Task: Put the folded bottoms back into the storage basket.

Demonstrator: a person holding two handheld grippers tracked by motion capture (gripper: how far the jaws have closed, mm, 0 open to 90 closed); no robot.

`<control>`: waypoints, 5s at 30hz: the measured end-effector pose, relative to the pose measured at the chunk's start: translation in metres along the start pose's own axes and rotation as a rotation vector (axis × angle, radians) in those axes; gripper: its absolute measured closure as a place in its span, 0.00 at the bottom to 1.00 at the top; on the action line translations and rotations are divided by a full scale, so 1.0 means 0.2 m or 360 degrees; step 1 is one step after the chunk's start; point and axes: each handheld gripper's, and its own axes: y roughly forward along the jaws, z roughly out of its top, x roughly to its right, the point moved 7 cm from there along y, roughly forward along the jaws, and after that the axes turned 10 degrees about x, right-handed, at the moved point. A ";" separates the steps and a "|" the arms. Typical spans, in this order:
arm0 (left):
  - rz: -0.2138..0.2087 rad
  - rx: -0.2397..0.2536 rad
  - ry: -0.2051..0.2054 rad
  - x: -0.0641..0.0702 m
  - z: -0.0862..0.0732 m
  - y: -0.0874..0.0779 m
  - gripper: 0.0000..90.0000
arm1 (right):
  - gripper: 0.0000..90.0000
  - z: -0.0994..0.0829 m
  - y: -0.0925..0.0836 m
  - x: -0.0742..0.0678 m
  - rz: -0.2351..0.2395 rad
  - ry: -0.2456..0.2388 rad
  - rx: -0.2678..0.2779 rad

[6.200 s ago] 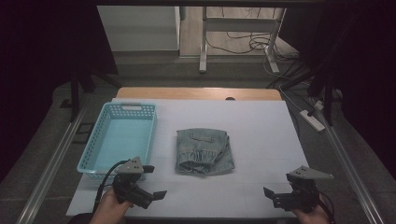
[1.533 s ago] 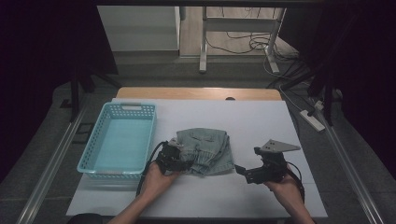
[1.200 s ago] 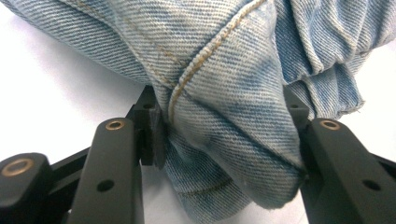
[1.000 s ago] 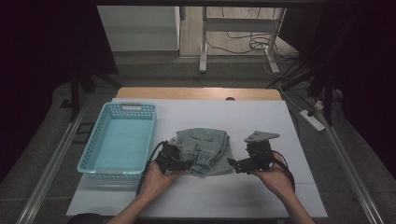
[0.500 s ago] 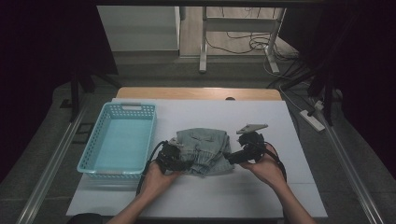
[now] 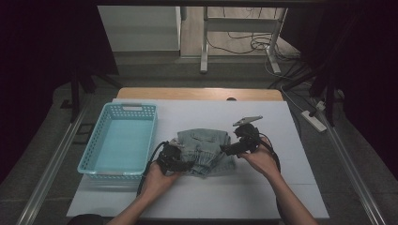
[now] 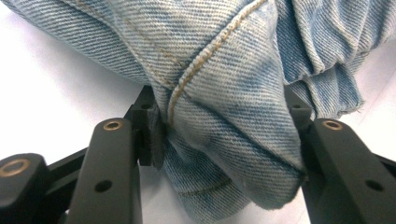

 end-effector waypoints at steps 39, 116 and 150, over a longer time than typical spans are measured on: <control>-0.0041 0.0061 -0.0035 0.00 -0.01 0.01 0.49 | 0.44 -0.09 0.33 0.08 0.0158 0.0131 -0.0219; 0.0104 0.0040 0.0128 -0.26 0.22 -0.78 0.63 | 0.78 0.58 0.20 -0.41 0.0455 -0.0204 0.0088; 0.0175 0.0082 0.0001 -0.54 0.04 -1.08 0.63 | 0.78 0.77 0.48 -0.74 0.0602 -0.0229 0.0088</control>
